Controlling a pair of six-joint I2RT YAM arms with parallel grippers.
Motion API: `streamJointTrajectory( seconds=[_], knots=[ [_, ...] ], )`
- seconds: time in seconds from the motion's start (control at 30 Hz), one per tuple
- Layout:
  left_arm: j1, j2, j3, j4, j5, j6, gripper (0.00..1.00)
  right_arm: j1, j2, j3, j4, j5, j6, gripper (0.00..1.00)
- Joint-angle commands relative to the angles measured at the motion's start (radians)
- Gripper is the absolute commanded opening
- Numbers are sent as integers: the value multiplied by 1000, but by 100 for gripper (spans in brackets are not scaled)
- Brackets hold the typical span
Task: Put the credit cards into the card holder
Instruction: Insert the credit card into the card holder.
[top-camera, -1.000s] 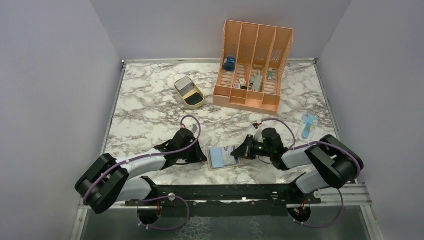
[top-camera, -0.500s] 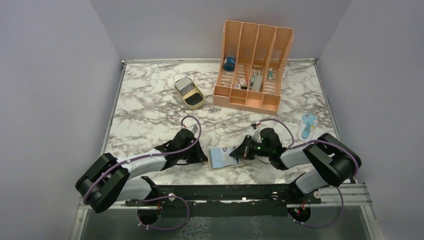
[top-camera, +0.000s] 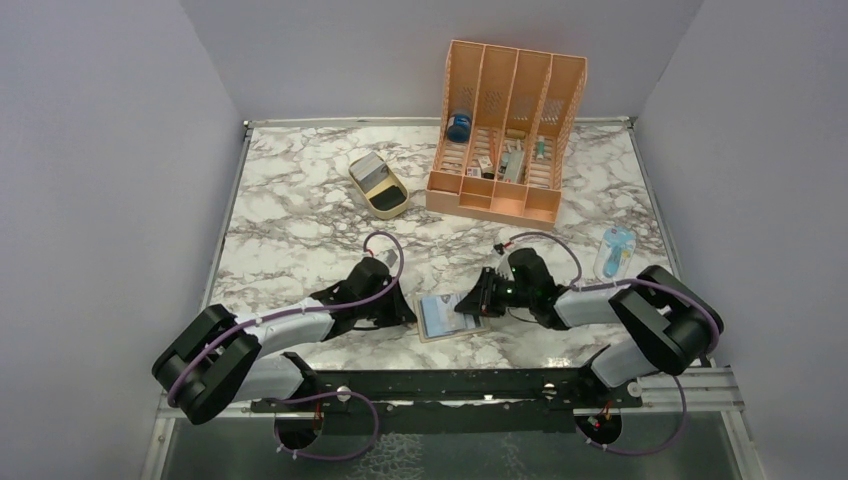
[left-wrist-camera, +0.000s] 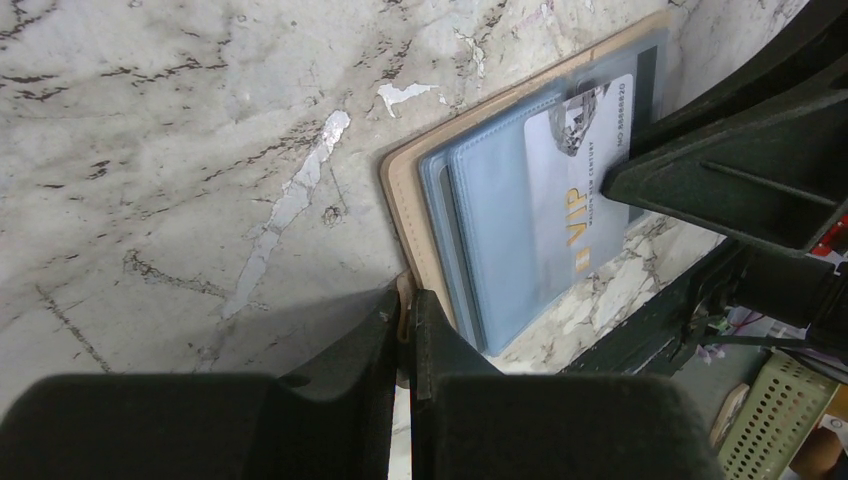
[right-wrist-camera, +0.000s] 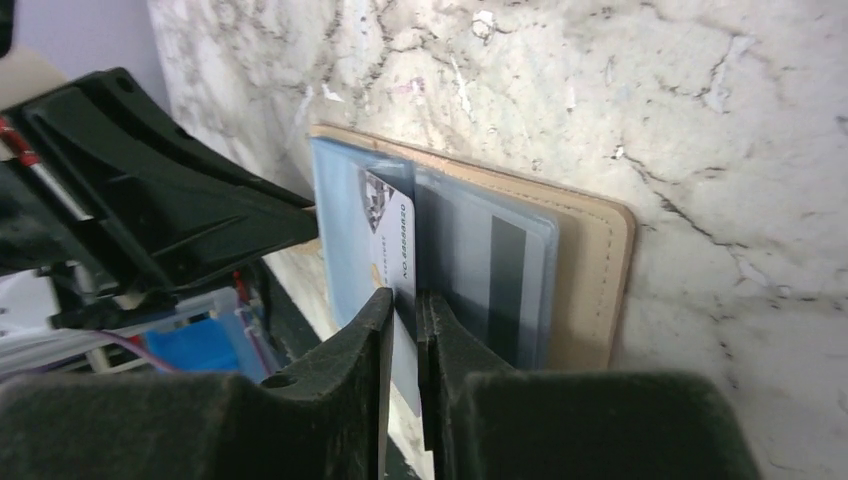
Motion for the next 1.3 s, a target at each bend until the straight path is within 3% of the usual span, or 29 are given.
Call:
streamJointTrajectory(
  seconds=[0.0,0.13,0.27,0.83,1.27],
  knots=[
    [-16,20,-31,-56,-27,15,9,10,-78,77,-309,126,-114,22],
    [-17,6,-35,-58,-27,13,9,11,-172,133,-490,197,-187,36],
    [-18,-5,-35,-57,-31,11,9,14,-227,123,-487,185,-196,41],
    [-21,-4,-28,-48,-24,7,9,119,-89,164,-416,185,-170,42],
    [-24,21,-11,-45,-21,18,9,151,-88,145,-212,65,-206,42]
  ],
)
